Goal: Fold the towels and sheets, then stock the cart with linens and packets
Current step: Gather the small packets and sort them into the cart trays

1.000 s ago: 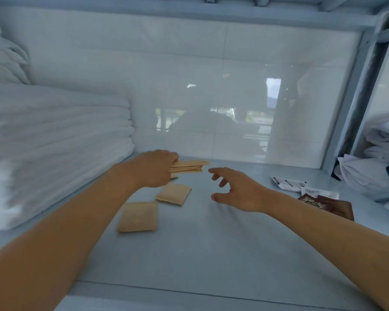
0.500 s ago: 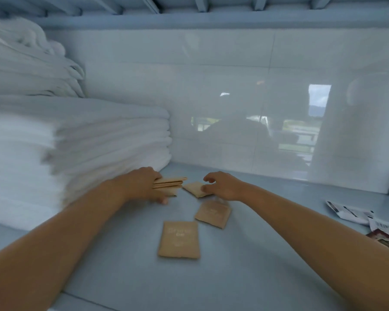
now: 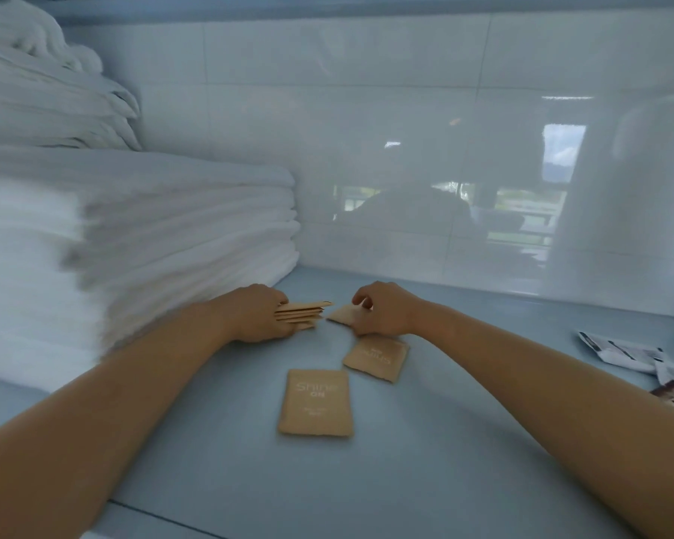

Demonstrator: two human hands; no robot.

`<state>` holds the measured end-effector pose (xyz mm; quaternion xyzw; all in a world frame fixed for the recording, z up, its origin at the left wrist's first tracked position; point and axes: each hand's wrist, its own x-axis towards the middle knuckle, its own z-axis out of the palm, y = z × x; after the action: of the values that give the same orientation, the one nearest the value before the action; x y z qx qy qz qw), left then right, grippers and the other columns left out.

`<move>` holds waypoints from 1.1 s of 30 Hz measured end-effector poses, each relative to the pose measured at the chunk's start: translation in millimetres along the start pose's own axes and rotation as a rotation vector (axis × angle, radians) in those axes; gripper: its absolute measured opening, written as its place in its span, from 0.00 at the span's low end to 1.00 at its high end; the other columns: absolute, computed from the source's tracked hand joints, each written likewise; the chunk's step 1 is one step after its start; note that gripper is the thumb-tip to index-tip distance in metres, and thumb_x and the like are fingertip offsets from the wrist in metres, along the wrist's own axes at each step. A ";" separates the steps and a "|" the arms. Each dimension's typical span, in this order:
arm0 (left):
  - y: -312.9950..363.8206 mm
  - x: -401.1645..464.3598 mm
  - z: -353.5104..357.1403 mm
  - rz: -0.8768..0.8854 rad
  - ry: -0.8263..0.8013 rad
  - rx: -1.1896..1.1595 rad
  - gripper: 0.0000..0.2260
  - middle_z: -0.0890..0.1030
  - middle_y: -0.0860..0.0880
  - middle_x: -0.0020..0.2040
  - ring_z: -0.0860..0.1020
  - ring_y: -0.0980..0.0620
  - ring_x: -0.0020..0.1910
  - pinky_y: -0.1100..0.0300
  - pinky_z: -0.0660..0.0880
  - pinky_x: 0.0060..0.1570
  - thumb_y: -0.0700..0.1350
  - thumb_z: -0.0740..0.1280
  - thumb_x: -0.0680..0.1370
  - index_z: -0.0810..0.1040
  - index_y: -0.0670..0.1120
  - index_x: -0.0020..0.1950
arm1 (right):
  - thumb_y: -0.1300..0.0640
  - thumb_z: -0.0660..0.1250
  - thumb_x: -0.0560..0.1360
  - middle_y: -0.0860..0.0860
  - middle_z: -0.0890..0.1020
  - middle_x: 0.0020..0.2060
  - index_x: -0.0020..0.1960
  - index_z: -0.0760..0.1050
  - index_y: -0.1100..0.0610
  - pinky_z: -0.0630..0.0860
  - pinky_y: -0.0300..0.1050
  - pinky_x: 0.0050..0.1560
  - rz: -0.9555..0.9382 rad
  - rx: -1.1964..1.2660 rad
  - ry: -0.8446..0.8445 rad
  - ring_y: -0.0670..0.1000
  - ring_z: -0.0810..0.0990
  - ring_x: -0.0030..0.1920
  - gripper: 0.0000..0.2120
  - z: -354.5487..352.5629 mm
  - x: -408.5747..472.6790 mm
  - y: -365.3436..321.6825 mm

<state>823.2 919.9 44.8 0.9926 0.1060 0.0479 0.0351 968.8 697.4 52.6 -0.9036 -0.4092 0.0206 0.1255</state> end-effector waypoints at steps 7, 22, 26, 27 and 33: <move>5.7 3.0 -2.5 -0.032 0.009 0.067 0.21 0.78 0.51 0.46 0.77 0.51 0.44 0.55 0.71 0.42 0.70 0.63 0.74 0.75 0.53 0.47 | 0.51 0.78 0.71 0.47 0.80 0.61 0.70 0.76 0.52 0.72 0.39 0.56 -0.058 0.100 0.103 0.47 0.78 0.58 0.29 -22.8 -42.9 10.1; 47.1 -64.1 -22.0 -0.010 0.041 -0.245 0.29 0.82 0.52 0.34 0.80 0.54 0.34 0.58 0.71 0.36 0.74 0.60 0.64 0.79 0.49 0.42 | 0.64 0.76 0.67 0.42 0.75 0.68 0.74 0.71 0.45 0.72 0.45 0.68 -0.183 0.061 -0.201 0.42 0.73 0.68 0.39 -23.2 -106.9 6.7; 71.4 -95.6 -6.9 0.021 0.061 -0.082 0.33 0.80 0.53 0.39 0.78 0.53 0.39 0.56 0.70 0.37 0.77 0.53 0.61 0.77 0.51 0.42 | 0.59 0.77 0.67 0.42 0.75 0.66 0.73 0.72 0.43 0.73 0.45 0.65 -0.155 0.065 -0.190 0.43 0.73 0.65 0.36 -27.9 -132.3 16.0; 77.3 -102.3 -3.0 0.024 0.072 -0.075 0.32 0.79 0.53 0.40 0.78 0.54 0.39 0.56 0.69 0.36 0.77 0.52 0.61 0.77 0.51 0.41 | 0.57 0.77 0.67 0.42 0.75 0.65 0.73 0.72 0.42 0.73 0.45 0.65 -0.140 0.059 -0.186 0.43 0.73 0.65 0.36 -29.3 -139.6 19.1; 112.0 -117.5 8.8 -0.085 -0.018 0.088 0.41 0.73 0.50 0.56 0.75 0.49 0.51 0.53 0.72 0.47 0.82 0.50 0.62 0.75 0.51 0.57 | 0.52 0.74 0.68 0.41 0.74 0.64 0.73 0.72 0.42 0.72 0.44 0.65 -0.068 0.054 -0.176 0.43 0.72 0.65 0.34 -38.5 -187.3 37.9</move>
<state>733.0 785.1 34.7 0.9882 0.1497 0.0326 -0.0056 877.6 525.8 68.3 -0.8801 -0.4484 0.1066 0.1141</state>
